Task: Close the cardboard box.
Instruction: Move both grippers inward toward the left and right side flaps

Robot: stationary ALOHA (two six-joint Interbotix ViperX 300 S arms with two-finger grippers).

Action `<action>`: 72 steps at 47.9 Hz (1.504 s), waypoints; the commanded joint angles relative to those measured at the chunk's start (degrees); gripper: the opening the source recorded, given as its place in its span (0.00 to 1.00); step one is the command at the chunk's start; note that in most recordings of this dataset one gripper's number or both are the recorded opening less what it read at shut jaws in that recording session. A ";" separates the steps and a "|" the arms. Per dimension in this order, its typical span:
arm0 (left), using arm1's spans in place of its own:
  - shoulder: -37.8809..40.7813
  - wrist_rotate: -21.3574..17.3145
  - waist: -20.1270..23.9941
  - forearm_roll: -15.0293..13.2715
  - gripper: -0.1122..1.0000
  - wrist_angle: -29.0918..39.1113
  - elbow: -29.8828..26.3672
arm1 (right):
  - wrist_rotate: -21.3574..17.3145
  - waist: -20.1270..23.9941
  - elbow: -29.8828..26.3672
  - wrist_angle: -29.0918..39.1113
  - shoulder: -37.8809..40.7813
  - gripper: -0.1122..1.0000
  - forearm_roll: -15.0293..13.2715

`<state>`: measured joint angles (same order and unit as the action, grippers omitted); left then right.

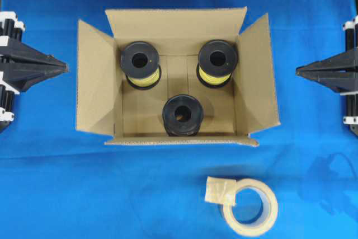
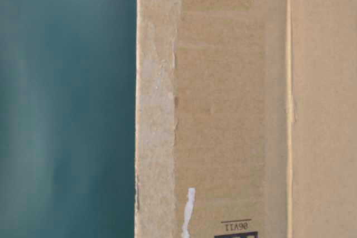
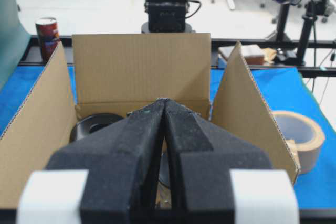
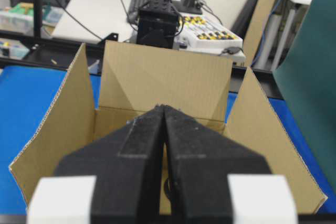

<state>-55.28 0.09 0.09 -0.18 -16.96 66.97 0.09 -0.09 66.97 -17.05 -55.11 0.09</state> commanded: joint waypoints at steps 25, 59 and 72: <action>-3.08 -0.35 0.79 -1.76 0.10 6.06 4.04 | -0.53 -1.67 2.64 7.03 -3.16 0.10 0.79; 3.96 3.25 0.79 -2.46 0.10 -8.09 17.40 | -0.53 -1.67 11.16 -7.47 13.27 0.10 5.62; 7.91 3.96 0.79 -2.46 0.10 -12.74 16.52 | -0.53 -1.67 10.28 -10.46 15.82 0.10 5.89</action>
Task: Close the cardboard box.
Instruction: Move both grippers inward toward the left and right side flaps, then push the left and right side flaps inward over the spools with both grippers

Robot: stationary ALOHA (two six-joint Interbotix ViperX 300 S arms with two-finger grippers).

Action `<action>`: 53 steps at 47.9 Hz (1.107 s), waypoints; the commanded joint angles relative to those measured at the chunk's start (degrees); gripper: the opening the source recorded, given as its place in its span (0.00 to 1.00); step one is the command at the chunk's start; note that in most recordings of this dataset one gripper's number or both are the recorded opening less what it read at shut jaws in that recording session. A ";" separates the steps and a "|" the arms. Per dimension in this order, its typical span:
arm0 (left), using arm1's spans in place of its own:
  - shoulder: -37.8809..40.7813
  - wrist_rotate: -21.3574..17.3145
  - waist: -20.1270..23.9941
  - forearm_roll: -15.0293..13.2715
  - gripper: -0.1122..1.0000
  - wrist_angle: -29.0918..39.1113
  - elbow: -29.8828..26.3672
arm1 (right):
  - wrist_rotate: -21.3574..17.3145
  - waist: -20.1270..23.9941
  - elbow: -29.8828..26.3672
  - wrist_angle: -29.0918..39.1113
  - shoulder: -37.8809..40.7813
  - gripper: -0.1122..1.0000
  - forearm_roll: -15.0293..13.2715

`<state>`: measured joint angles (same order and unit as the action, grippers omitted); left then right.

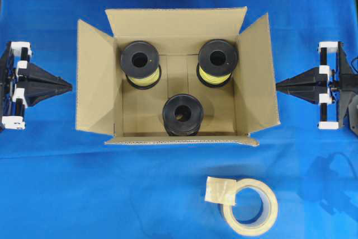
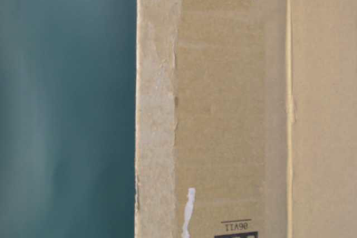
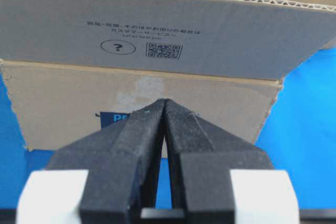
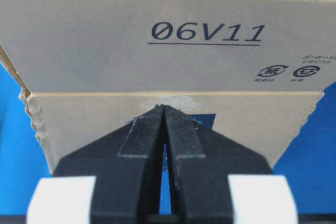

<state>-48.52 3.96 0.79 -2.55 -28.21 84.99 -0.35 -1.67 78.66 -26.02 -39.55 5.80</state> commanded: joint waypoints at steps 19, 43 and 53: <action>14.33 -0.62 0.09 0.00 0.10 -9.05 -8.96 | 0.26 -0.09 -9.58 -4.13 11.07 0.10 -0.26; 33.93 -2.90 0.79 0.00 0.10 -11.78 -24.43 | 0.62 -0.09 -20.74 -4.22 22.32 0.10 -0.35; 36.12 -3.25 2.11 0.00 0.10 -10.55 -27.07 | 0.62 -0.09 -22.32 -4.04 24.26 0.10 -0.35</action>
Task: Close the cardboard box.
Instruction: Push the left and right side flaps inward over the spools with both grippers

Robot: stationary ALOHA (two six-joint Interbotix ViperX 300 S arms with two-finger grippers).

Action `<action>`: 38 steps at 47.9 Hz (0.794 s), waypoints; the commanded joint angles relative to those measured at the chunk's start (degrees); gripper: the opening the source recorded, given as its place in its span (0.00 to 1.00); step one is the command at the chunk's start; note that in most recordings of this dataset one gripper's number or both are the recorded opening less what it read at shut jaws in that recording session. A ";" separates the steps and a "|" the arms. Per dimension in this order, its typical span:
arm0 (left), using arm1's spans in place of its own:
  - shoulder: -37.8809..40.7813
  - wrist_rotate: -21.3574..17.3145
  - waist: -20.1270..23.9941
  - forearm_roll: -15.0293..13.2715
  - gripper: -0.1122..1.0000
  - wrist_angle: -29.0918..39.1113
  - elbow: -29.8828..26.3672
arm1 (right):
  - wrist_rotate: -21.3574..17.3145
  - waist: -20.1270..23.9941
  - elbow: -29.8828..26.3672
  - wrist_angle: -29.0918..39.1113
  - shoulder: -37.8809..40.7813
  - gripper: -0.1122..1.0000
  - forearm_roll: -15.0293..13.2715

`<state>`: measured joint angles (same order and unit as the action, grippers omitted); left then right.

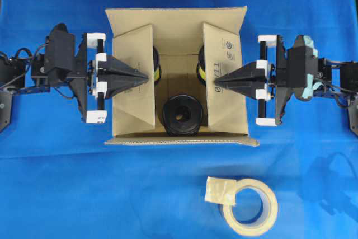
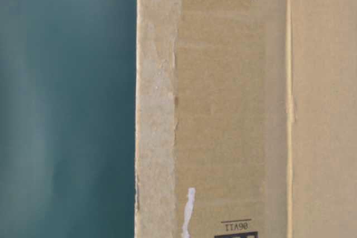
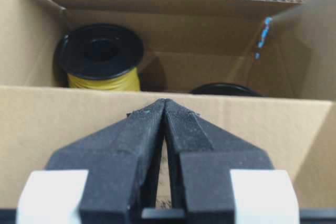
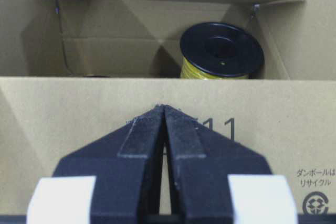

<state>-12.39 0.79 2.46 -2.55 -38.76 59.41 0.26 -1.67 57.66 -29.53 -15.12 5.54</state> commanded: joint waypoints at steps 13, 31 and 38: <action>3.25 0.18 0.44 -0.09 0.10 0.44 -1.85 | -0.53 -0.09 -1.14 -0.70 2.46 0.10 0.35; 9.49 1.05 0.44 -0.09 0.10 0.53 -3.87 | -0.70 -0.09 -1.76 -1.05 7.38 0.10 2.37; 9.93 1.05 0.53 -0.09 0.10 0.79 -4.83 | -0.62 -0.09 -1.76 -1.05 7.47 0.10 2.37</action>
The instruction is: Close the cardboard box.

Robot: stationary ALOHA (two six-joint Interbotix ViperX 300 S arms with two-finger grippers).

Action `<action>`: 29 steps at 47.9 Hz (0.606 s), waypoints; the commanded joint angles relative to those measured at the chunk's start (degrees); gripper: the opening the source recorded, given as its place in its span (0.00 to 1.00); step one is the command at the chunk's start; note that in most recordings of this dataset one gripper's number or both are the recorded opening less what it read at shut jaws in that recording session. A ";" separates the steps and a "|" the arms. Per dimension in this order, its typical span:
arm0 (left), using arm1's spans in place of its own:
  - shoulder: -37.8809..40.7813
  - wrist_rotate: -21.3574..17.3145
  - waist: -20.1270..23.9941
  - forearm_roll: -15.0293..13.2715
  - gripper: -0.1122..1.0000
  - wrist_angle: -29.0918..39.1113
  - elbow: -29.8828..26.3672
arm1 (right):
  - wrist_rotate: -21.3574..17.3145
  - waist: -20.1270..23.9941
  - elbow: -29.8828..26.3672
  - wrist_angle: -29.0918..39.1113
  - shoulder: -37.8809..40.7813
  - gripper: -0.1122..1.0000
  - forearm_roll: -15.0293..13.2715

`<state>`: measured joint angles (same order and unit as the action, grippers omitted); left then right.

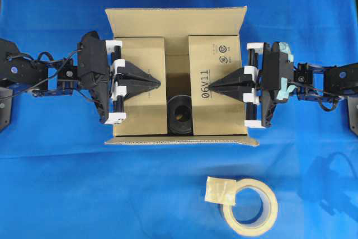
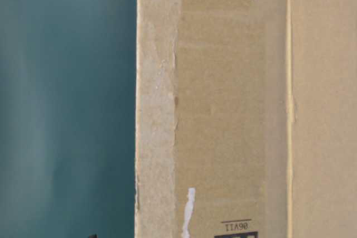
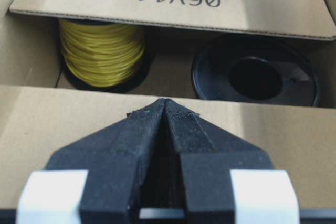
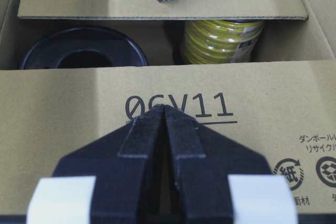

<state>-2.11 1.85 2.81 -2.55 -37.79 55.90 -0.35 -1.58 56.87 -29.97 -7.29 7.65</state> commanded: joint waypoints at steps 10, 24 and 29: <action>0.53 -1.05 1.49 -0.09 0.10 -0.18 -4.31 | -0.09 -0.18 -1.05 -0.88 -0.35 0.10 0.26; 4.57 -4.57 6.33 0.00 0.10 2.37 -13.01 | -0.09 0.26 -1.41 -0.97 -0.09 0.10 0.26; 5.98 -5.71 7.91 0.00 0.10 3.60 -15.73 | 0.00 0.44 -1.58 -0.97 0.18 0.10 0.26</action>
<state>3.78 -3.34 9.67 -2.55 -34.63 42.80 -0.35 -1.41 56.51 -30.41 -6.86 7.73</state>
